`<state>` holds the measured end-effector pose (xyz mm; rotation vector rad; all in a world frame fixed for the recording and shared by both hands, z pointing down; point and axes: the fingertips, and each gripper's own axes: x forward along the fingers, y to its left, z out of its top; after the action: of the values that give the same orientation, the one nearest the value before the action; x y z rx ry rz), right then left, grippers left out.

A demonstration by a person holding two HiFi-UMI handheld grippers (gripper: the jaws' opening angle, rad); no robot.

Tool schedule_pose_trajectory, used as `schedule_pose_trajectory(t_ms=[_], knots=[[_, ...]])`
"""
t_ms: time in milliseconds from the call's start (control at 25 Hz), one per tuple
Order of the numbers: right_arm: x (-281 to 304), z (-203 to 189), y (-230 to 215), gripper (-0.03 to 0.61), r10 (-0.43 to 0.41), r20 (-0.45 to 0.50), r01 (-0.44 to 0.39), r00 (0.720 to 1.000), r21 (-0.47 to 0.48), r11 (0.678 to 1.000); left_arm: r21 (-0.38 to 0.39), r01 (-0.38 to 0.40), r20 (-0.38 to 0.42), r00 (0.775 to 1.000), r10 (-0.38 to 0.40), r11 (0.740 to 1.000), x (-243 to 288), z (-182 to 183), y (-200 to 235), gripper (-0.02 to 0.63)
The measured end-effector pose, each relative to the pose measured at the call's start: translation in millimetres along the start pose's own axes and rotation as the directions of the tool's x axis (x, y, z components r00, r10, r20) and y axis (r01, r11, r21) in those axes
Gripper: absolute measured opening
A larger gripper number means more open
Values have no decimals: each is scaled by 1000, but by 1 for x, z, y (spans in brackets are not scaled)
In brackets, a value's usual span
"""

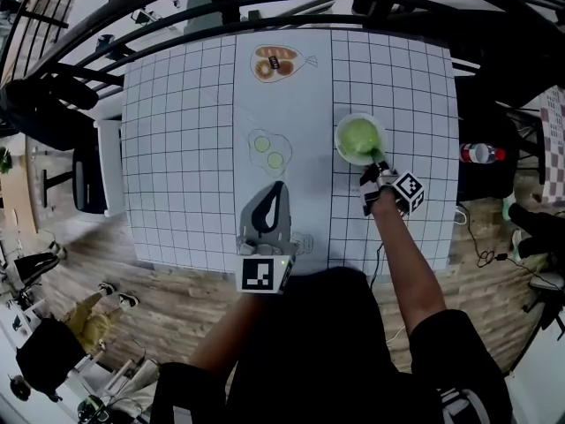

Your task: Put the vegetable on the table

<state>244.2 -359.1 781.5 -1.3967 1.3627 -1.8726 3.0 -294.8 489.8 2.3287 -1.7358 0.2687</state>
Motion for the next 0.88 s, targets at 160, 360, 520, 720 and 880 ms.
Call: schedule_pose_trajectory(t_ms=[160, 360, 520, 720, 880], knots=[[-4, 1, -2, 28, -86, -17, 83, 996, -104, 991, 3, 3, -2, 1000, -3, 1000, -6, -3, 2, 8], [-14, -1, -10, 57, -191, -22, 184, 981, -181, 966, -4, 2, 16, 1000, -2, 1000, -14, 1, 2, 8], [-35, 8, -18, 54, -253, 23, 252, 967, -213, 944, 5, 4, -14, 1000, -4, 1000, -18, -2, 2, 8], [-66, -2, -15, 54, -192, 2, 188, 981, -220, 957, -4, 8, -7, 1000, -8, 1000, -32, -1, -1, 8], [-83, -30, 3, 52, -130, -38, 113, 991, -295, 949, 1, 36, 25, 999, -36, 999, -42, 3, -5, 8]])
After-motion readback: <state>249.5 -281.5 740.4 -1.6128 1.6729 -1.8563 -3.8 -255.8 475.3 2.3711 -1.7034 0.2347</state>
